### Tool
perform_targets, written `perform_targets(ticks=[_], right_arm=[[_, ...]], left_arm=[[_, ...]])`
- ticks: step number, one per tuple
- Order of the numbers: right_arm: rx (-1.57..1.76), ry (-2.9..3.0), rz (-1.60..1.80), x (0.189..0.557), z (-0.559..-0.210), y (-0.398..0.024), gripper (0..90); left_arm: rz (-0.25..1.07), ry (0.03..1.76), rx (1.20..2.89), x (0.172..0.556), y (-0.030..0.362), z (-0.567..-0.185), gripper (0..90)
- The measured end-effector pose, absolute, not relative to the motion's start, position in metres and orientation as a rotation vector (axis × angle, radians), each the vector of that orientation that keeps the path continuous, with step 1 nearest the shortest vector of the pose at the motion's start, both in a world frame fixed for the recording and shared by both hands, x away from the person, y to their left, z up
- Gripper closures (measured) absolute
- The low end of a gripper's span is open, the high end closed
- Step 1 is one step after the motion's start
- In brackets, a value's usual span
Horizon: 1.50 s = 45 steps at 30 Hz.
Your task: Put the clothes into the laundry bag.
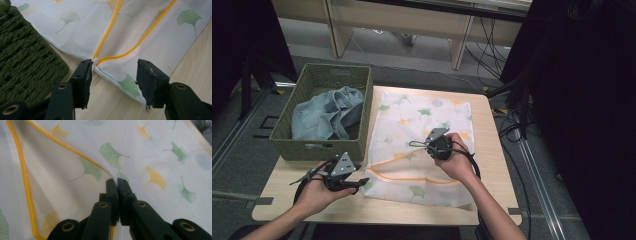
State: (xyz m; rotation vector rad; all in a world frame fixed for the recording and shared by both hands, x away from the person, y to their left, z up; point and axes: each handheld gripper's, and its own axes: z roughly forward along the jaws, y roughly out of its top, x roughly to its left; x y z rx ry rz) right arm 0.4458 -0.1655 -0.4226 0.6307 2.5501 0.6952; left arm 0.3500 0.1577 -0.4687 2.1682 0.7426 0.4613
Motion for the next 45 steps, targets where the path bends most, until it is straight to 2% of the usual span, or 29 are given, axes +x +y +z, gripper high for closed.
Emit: perform_targets(ticks=[8,17,24,28,36,41,45], right_arm=[[0.604,2.518,0.734,0.444,-0.405,-0.162,89.7],[0.608,2.484,0.767,0.446,-0.39,-0.16,89.8],[0.596,2.456,0.792,0.447,-0.379,-0.162,89.8],[0.61,2.44,0.802,0.447,-0.374,-0.16,89.9],[0.586,2.425,0.807,0.448,-0.367,-0.155,89.9],[0.583,2.415,0.801,0.447,-0.365,-0.153,89.9],[0.584,2.414,0.802,0.448,-0.365,-0.153,89.9]], left_arm=[[0.525,0.727,2.088,0.349,0.158,-0.456,45.9],[0.692,0.746,1.905,0.36,0.176,-0.409,47.3],[0.817,0.852,1.895,0.391,0.198,-0.385,36.9],[0.868,0.905,1.882,0.411,0.21,-0.379,35.4],[0.865,1.035,1.996,0.463,0.224,-0.382,21.3],[0.825,1.104,1.992,0.49,0.229,-0.379,19.6],[0.806,1.118,2.052,0.502,0.222,-0.382,18.3]])
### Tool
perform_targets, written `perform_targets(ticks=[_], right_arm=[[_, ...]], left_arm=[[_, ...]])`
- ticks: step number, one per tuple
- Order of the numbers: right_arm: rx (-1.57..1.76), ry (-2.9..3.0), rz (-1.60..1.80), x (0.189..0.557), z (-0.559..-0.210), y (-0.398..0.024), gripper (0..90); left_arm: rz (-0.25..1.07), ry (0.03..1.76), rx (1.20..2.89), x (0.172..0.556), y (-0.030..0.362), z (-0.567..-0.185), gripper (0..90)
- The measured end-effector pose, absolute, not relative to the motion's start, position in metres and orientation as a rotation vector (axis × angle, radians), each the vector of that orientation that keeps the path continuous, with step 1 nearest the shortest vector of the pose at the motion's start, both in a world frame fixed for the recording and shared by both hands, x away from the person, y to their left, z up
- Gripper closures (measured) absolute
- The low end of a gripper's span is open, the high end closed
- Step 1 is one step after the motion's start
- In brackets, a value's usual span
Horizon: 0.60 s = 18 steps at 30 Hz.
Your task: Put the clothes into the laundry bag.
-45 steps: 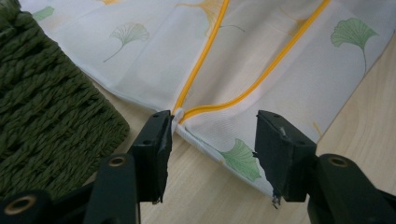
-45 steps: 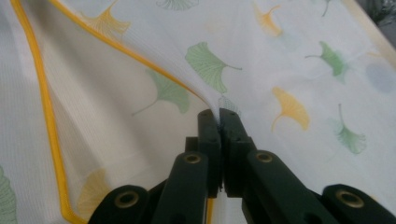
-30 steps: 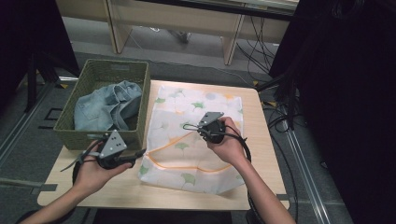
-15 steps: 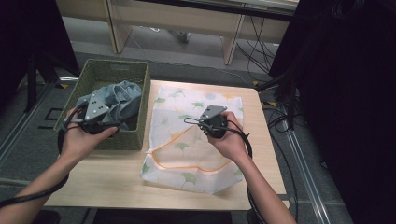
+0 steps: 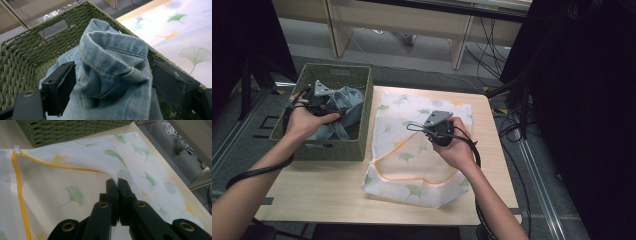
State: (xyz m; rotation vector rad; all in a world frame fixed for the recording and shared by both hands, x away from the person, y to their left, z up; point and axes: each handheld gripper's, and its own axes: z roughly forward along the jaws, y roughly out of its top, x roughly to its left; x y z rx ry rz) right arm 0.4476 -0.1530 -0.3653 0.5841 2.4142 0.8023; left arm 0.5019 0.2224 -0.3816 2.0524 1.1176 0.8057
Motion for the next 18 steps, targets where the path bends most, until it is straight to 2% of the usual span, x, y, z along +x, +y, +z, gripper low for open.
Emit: perform_targets(ticks=[5,12,15,18], right_arm=[[0.587,2.416,0.8,0.448,-0.366,-0.154,89.9],[0.592,2.419,0.802,0.448,-0.366,-0.155,90.0],[0.595,2.422,0.799,0.449,-0.367,-0.155,89.9],[0.583,2.425,0.796,0.449,-0.368,-0.155,89.9]], left_arm=[[0.815,1.141,2.175,0.519,0.217,-0.396,15.8],[0.724,1.264,2.283,0.54,0.214,-0.417,15.5],[0.716,1.294,2.343,0.547,0.212,-0.425,18.5],[0.706,1.315,2.381,0.552,0.213,-0.431,25.9]])
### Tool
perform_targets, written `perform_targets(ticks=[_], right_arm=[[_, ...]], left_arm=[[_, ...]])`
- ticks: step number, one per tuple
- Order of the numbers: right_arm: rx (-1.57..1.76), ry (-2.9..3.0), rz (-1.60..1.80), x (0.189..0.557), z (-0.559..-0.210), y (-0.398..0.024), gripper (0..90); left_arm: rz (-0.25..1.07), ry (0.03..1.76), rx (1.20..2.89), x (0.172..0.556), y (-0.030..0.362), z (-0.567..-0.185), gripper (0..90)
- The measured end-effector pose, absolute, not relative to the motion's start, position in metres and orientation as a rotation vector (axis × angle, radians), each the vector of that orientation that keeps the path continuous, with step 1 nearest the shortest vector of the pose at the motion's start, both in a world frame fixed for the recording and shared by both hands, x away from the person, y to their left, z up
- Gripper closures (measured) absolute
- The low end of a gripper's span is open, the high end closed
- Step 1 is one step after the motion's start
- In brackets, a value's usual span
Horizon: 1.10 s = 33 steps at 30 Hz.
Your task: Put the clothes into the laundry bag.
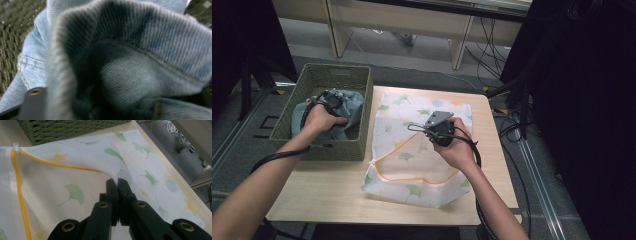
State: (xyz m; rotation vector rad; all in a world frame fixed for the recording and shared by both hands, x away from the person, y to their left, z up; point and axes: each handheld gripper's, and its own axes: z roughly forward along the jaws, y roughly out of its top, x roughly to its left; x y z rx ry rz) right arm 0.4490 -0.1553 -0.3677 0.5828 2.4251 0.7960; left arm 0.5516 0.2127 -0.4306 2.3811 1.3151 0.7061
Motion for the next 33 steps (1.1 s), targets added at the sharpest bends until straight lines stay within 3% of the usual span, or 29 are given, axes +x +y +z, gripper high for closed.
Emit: perform_targets(ticks=[4,10,13,23,33], right_arm=[[0.589,2.425,0.797,0.448,-0.368,-0.154,90.0],[0.596,2.43,0.795,0.448,-0.369,-0.154,90.0],[0.589,2.431,0.793,0.449,-0.369,-0.155,90.0],[0.608,2.43,0.796,0.448,-0.37,-0.155,90.0],[0.601,2.432,0.795,0.449,-0.371,-0.155,90.0]], left_arm=[[0.723,1.288,2.453,0.557,0.218,-0.435,45.2],[0.692,1.334,2.422,0.557,0.227,-0.438,72.8],[0.714,1.329,2.345,0.554,0.231,-0.434,80.6],[0.931,1.213,1.933,0.522,0.249,-0.39,83.3],[1.122,1.089,1.714,0.501,0.263,-0.357,83.7]])
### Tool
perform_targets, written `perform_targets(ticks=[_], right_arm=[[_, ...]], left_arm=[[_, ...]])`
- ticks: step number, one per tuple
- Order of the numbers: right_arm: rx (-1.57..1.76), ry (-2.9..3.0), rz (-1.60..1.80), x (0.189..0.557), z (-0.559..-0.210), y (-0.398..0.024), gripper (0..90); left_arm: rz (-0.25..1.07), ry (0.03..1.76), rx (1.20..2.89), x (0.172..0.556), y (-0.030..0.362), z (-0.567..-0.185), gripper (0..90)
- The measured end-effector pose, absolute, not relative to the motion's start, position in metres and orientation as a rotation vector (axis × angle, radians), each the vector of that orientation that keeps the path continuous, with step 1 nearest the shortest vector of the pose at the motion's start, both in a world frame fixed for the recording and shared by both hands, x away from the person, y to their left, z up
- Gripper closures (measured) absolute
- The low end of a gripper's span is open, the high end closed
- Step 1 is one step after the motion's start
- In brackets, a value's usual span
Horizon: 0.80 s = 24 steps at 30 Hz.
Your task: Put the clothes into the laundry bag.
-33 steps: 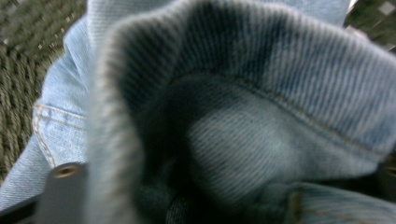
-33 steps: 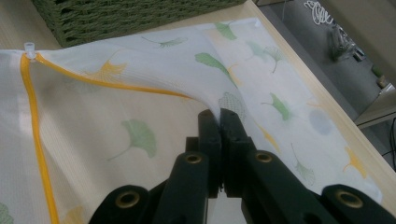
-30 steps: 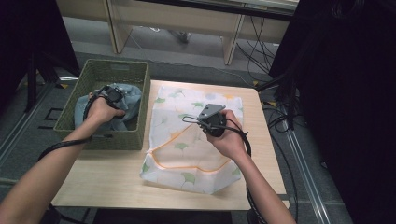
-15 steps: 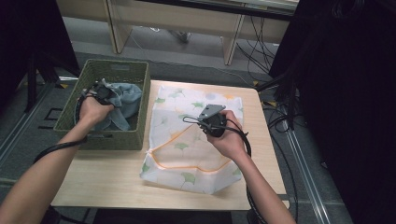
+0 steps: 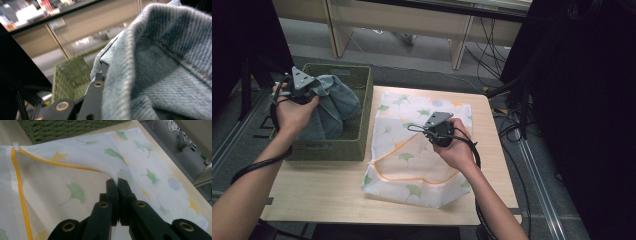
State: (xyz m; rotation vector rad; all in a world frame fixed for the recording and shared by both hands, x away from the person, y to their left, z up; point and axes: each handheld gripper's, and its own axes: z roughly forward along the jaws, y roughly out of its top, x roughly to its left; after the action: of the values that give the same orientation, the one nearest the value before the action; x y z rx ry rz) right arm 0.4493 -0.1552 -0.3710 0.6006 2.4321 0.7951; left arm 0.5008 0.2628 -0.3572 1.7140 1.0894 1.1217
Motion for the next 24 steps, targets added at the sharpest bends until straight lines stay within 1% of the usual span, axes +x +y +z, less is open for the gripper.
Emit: perform_targets(ticks=[8,24], right_arm=[[0.601,2.435,0.797,0.45,-0.372,-0.155,90.0],[0.638,2.426,0.813,0.45,-0.371,-0.156,90.0]], left_arm=[[1.153,1.039,1.608,0.491,0.269,-0.339,83.8],[1.149,0.901,1.503,0.465,0.26,-0.295,83.8]])
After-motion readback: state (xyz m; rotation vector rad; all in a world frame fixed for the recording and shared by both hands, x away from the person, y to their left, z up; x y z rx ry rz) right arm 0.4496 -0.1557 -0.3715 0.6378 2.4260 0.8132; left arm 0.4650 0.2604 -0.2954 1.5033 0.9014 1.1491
